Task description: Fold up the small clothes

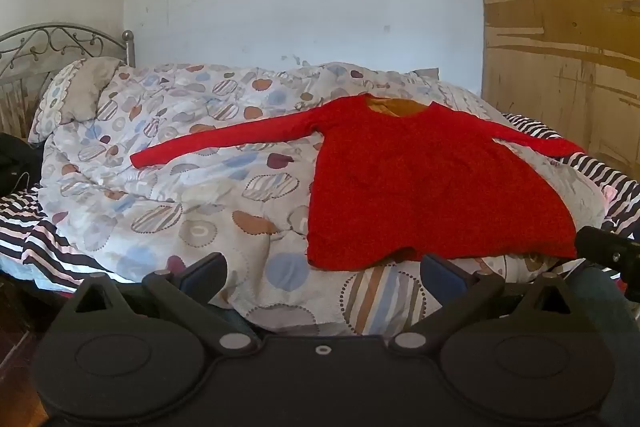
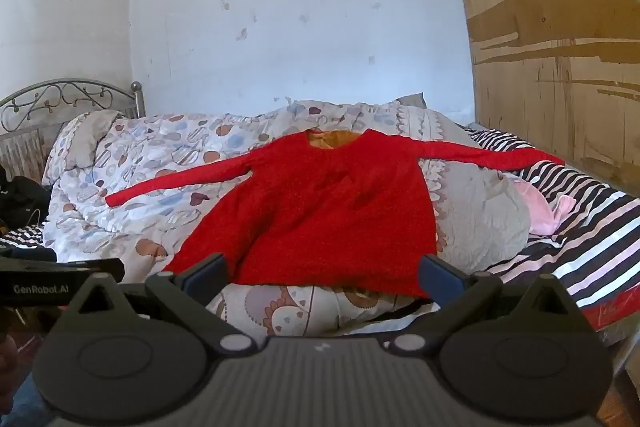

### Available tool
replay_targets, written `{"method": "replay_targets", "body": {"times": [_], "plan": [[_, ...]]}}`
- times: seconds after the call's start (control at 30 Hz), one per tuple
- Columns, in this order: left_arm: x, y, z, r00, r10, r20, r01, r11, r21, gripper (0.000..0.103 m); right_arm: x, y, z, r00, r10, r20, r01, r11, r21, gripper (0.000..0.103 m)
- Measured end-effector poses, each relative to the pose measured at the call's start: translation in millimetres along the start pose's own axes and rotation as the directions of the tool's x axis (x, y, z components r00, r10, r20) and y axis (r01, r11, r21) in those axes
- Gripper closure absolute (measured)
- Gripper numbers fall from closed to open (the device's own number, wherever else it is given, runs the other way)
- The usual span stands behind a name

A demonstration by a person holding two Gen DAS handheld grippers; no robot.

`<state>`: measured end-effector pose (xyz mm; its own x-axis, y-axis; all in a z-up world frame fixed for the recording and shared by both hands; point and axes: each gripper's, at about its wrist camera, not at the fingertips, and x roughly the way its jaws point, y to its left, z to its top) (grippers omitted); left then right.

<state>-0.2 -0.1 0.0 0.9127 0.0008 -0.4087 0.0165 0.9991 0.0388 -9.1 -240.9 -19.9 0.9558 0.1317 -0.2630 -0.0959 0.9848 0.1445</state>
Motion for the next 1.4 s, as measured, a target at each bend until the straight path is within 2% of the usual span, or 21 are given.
{"method": "replay_targets", "body": {"times": [1.4], "plan": [[-4.0,2.7,3.9,1.0,0.005,-0.005,-0.005,1.0,-0.011,0.001,0.4,1.6,-1.0,1.0,0.012,-0.008,-0.012,1.0,-0.007,0.0]]}}
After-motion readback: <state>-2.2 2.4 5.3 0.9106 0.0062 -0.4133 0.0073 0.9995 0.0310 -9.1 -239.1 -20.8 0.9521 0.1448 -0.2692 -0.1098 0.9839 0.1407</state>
